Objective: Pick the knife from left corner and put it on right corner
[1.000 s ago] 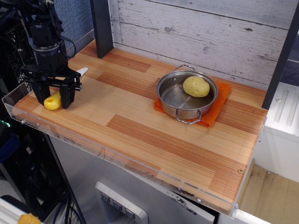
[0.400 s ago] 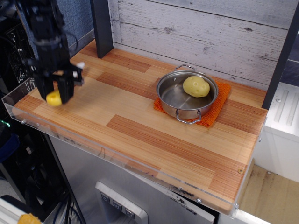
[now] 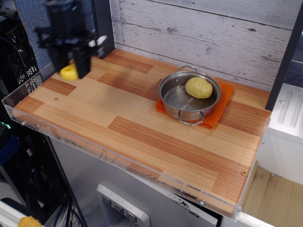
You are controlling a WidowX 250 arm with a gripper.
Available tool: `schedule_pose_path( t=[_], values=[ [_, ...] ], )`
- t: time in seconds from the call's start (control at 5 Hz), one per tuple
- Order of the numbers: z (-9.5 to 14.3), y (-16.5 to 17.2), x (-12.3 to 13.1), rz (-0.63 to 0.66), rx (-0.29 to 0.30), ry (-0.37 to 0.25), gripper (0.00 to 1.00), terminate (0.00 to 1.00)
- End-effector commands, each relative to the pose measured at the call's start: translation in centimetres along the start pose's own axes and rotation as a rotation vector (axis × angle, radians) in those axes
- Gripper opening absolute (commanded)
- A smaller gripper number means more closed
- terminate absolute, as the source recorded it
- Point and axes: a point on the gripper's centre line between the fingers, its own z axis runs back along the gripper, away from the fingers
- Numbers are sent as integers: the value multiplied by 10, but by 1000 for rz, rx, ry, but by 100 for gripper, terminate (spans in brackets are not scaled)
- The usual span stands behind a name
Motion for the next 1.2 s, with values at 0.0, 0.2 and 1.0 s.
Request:
schedule_pose_path(
  t=[0.0,0.2,1.0],
  values=[
    [3,-89,-37,-156,7,-29,0,0],
    [-10,-120,-54,-141,40,-47,0,0],
    [-40,-196,-68,-41,52,-108,0,0]
  ],
)
